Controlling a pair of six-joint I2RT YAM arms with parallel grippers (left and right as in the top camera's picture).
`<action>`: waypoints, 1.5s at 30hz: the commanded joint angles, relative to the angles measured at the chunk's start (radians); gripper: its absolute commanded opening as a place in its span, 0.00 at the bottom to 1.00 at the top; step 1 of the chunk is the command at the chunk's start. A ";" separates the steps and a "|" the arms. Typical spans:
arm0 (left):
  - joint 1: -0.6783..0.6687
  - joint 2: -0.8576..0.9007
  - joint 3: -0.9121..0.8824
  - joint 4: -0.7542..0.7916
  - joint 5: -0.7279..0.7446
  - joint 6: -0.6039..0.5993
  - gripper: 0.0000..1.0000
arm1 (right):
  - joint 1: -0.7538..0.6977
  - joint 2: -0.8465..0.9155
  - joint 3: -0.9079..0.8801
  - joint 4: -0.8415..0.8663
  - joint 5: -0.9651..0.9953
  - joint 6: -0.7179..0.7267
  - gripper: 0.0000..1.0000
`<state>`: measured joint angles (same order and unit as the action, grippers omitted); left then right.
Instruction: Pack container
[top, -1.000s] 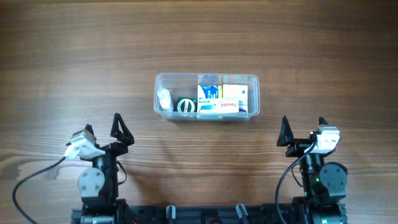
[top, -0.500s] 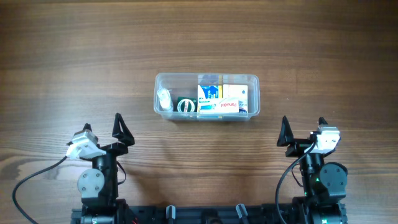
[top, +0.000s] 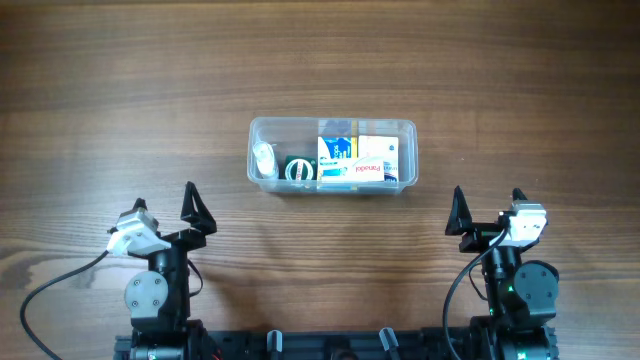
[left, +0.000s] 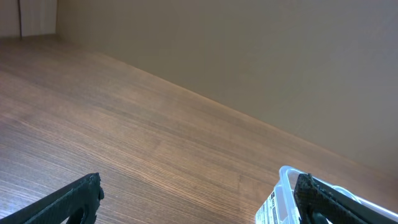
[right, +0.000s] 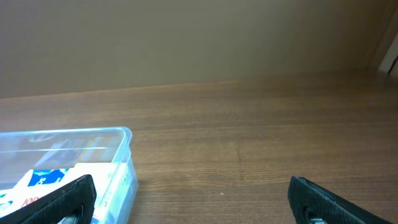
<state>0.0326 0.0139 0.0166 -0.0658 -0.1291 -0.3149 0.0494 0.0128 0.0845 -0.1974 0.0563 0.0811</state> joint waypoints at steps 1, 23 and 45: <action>-0.007 -0.011 -0.010 0.008 -0.013 0.023 1.00 | 0.003 -0.008 -0.001 0.003 -0.006 0.004 1.00; -0.006 -0.011 -0.010 0.008 -0.036 0.247 1.00 | 0.003 -0.008 -0.001 0.003 -0.006 0.004 1.00; -0.024 -0.011 -0.010 0.010 -0.036 0.364 1.00 | 0.003 -0.008 -0.001 0.003 -0.006 0.004 1.00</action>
<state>0.0307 0.0139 0.0158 -0.0628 -0.1524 0.0257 0.0494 0.0128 0.0845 -0.1974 0.0559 0.0814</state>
